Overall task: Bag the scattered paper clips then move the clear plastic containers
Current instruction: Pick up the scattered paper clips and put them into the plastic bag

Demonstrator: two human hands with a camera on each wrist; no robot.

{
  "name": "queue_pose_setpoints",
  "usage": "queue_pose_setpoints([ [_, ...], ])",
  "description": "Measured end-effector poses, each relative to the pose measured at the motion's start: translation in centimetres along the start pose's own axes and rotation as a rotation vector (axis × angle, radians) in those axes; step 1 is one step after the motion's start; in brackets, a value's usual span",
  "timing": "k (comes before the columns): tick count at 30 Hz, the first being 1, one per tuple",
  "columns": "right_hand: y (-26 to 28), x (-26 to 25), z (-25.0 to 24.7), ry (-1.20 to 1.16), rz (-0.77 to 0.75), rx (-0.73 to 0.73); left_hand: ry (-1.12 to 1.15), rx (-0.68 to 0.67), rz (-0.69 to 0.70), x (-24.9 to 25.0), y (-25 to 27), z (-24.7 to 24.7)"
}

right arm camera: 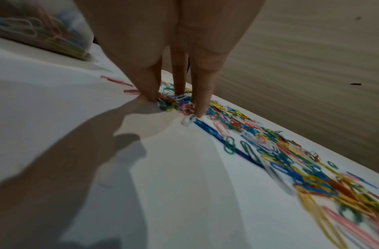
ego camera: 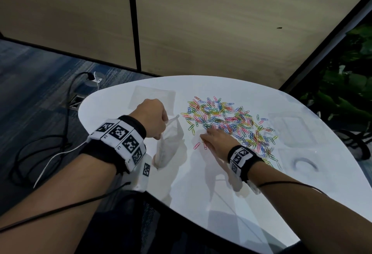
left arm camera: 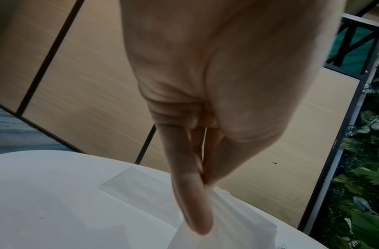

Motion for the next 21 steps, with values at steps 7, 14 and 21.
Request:
queue_pose_setpoints([
  [7, -0.9, 1.0, -0.7, -0.268, 0.269, 0.017, -0.002, -0.024, 0.006, 0.1, 0.1, 0.3],
  [14, 1.1, 4.3, -3.0, -1.396, 0.848, -0.049, -0.092, -0.039, 0.053, 2.1, 0.5, 1.6],
  [21, 1.7, -0.1, -10.8, -2.167, 0.611, -0.047, -0.07, -0.084, 0.048, 2.8, 0.4, 2.5],
])
Point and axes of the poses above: each hand's wrist, its own y-axis away from the middle knuckle, its own z-axis out of the palm, x = y × z, the point moved 1 cm from there along -y, towards the middle knuckle, and after that the axes turned 13 degrees about y, right-handed, at the moved point
